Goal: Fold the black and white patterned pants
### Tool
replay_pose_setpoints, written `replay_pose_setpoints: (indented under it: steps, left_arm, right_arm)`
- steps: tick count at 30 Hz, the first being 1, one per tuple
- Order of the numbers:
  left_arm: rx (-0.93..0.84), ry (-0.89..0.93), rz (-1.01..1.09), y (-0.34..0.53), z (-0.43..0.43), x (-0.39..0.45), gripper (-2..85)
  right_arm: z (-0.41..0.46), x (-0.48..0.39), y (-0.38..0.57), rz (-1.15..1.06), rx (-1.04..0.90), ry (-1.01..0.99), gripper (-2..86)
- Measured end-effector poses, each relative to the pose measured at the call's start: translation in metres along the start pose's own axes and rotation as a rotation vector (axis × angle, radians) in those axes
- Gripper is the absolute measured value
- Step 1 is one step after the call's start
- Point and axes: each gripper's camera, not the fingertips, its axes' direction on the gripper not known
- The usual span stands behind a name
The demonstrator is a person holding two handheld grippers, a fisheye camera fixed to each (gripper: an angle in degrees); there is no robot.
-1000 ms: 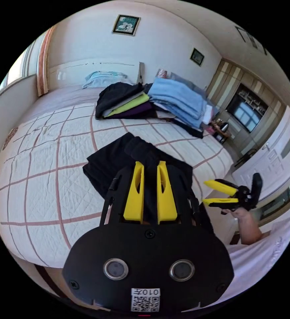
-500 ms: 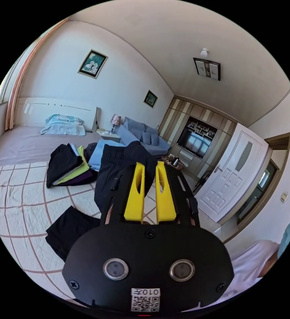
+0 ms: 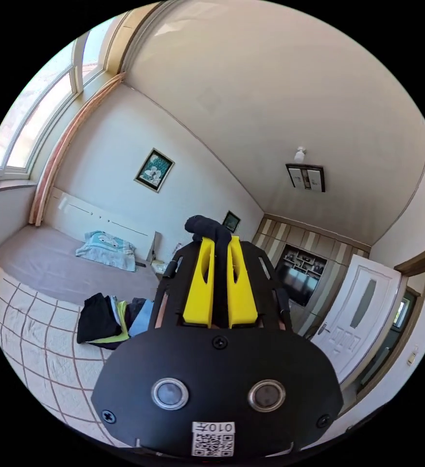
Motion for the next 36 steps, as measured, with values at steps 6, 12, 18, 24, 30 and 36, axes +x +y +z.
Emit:
replay_pose_setpoints:
  steps: [6,12,18,24,30,36]
  left_arm:
    - [0.113,-0.262,-0.246,0.019,-0.114,-0.180,3.4]
    - [0.115,-0.410,-0.273,0.077,-0.226,-0.283,2.7]
    - [0.081,-0.465,-0.299,0.132,-0.337,-0.370,2.7]
    - [0.104,-0.517,-0.380,0.182,-0.438,-0.434,3.1]
    - [0.179,-0.569,-0.378,0.176,-0.525,-0.441,3.3]
    - [0.193,-0.544,-0.351,0.147,-0.558,-0.433,3.4]
  right_arm:
    - [0.023,0.021,-0.026,-0.010,-0.096,-0.050,20.4]
    - [0.078,-0.081,0.015,-0.219,-0.203,-0.208,20.0]
    - [0.121,-0.181,0.046,-0.390,-0.307,-0.282,19.6]
    - [0.159,-0.254,0.037,-0.695,-0.292,-0.140,19.1]
    - [0.214,-0.300,0.014,-0.913,-0.292,-0.093,18.6]
    - [0.245,-0.333,0.019,-1.019,-0.331,-0.181,18.1]
